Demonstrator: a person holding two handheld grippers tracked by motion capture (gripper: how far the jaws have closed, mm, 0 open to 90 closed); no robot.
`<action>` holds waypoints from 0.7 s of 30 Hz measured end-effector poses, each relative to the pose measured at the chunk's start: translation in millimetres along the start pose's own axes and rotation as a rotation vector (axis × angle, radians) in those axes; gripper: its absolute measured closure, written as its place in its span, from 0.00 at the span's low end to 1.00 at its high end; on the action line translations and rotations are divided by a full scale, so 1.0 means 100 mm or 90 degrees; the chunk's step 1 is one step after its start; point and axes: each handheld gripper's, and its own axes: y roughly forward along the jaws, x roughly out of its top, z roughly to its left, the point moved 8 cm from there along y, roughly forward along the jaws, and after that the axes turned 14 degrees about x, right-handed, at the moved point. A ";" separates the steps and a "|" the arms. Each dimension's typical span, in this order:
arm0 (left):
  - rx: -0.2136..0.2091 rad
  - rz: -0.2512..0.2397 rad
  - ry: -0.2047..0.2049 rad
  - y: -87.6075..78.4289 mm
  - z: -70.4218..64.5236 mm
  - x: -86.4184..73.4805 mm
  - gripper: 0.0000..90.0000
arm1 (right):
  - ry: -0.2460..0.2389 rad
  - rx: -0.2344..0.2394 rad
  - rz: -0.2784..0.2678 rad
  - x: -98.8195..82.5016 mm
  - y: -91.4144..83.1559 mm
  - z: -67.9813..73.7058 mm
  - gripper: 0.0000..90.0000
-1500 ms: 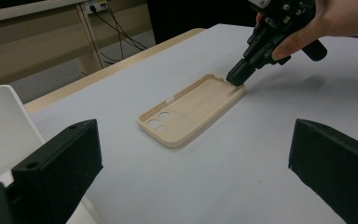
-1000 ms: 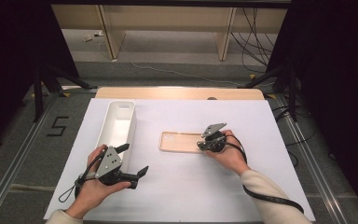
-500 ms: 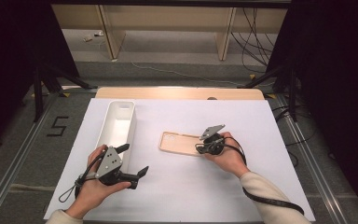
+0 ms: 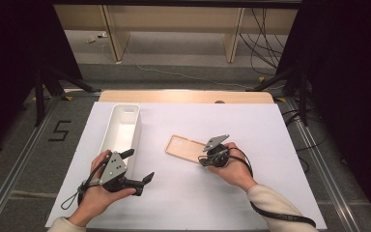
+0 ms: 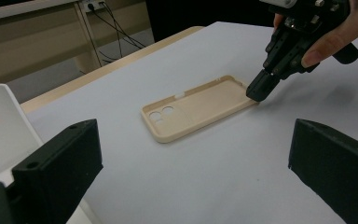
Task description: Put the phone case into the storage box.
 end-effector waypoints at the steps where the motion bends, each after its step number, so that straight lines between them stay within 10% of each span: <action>1: 0.000 0.000 0.000 0.00 0.00 0.00 0.02 | 0.005 -0.002 -0.008 0.02 -0.02 -0.01 1.00; 11: -0.001 0.001 0.001 0.01 0.00 0.00 0.02 | 0.023 -0.033 0.000 -0.05 -0.04 -0.23 1.00; 21: -0.002 0.001 0.002 0.00 0.00 0.00 0.02 | 0.015 -0.023 0.027 -0.04 0.03 -0.16 1.00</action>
